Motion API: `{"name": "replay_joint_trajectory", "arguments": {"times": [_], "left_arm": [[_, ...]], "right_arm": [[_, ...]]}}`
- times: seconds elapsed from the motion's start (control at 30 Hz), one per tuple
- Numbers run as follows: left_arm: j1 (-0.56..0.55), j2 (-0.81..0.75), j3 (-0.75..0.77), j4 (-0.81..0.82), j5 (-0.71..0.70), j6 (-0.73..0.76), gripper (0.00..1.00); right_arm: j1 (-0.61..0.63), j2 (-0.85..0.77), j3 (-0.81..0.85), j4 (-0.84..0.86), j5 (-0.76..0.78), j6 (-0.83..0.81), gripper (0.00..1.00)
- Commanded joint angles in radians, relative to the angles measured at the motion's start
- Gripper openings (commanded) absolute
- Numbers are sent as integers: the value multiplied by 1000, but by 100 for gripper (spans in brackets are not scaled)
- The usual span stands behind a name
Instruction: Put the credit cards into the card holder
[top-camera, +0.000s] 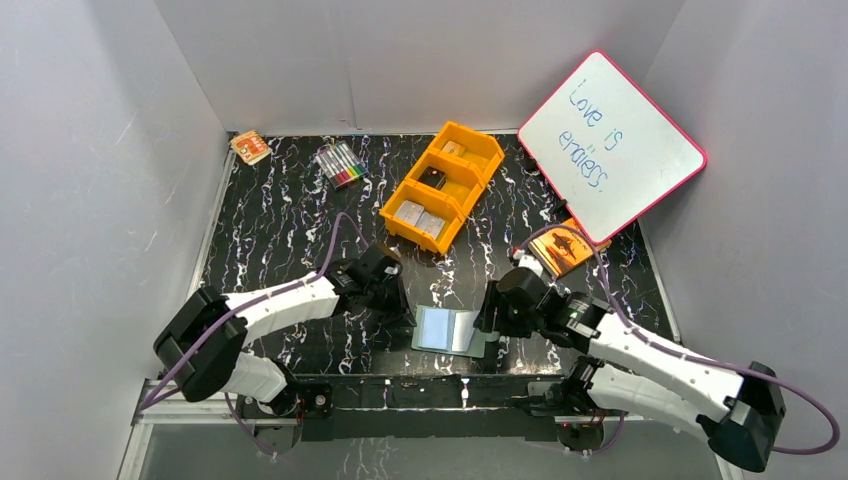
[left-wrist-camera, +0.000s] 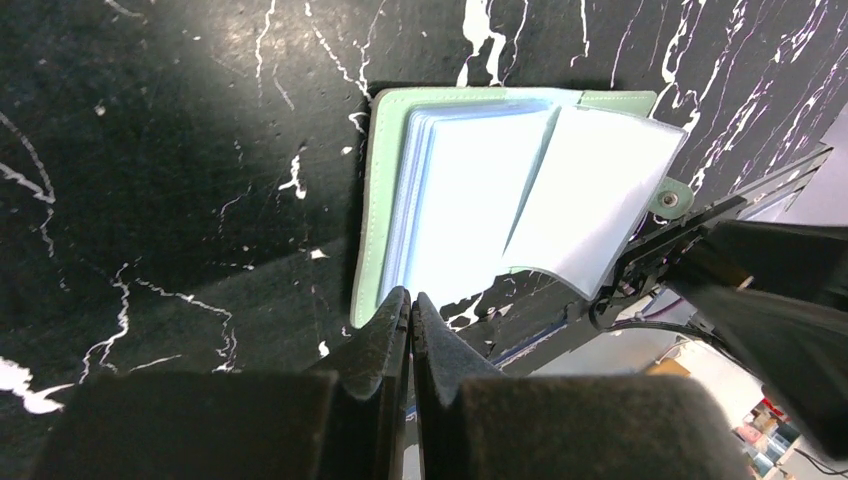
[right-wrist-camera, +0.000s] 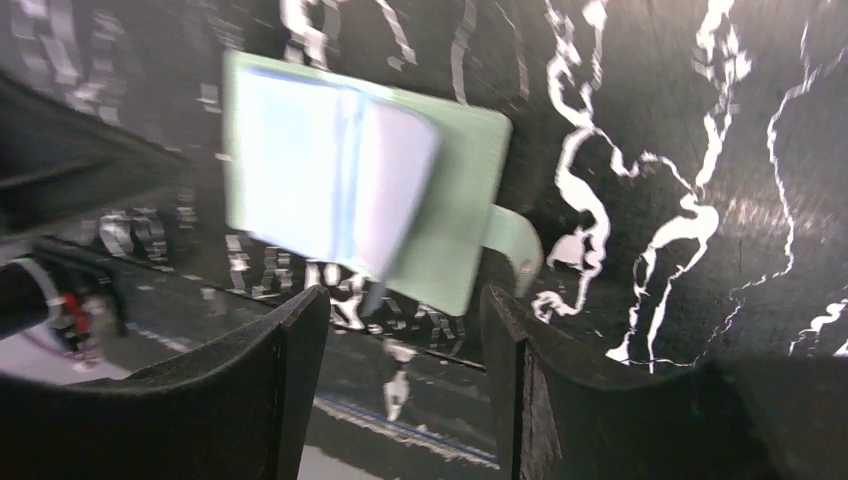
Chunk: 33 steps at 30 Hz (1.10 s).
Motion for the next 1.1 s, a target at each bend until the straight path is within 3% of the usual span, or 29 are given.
{"name": "replay_joint_trajectory", "arguments": {"times": [0.0, 0.13, 0.3, 0.67, 0.83, 1.07], "left_arm": [[-5, -80, -22, -47, -32, 12, 2], [-5, -117, -31, -68, -54, 12, 2], [-6, -158, -51, -86, -86, 5, 3], [-5, -253, -85, -122, -116, 8, 6], [-6, -296, -102, -131, -148, -6, 15], [-6, -385, -151, -110, -179, -34, 42]], "right_arm": [[-4, -51, 196, -98, 38, -102, 65], [-3, -7, 268, 37, -121, -199, 63], [-2, 153, 284, 219, -281, -194, 59], [-33, 332, 43, 446, -215, -96, 56], [-49, 339, -38, 554, -249, -92, 69], [-53, 403, -25, 615, -291, -134, 71]]}}
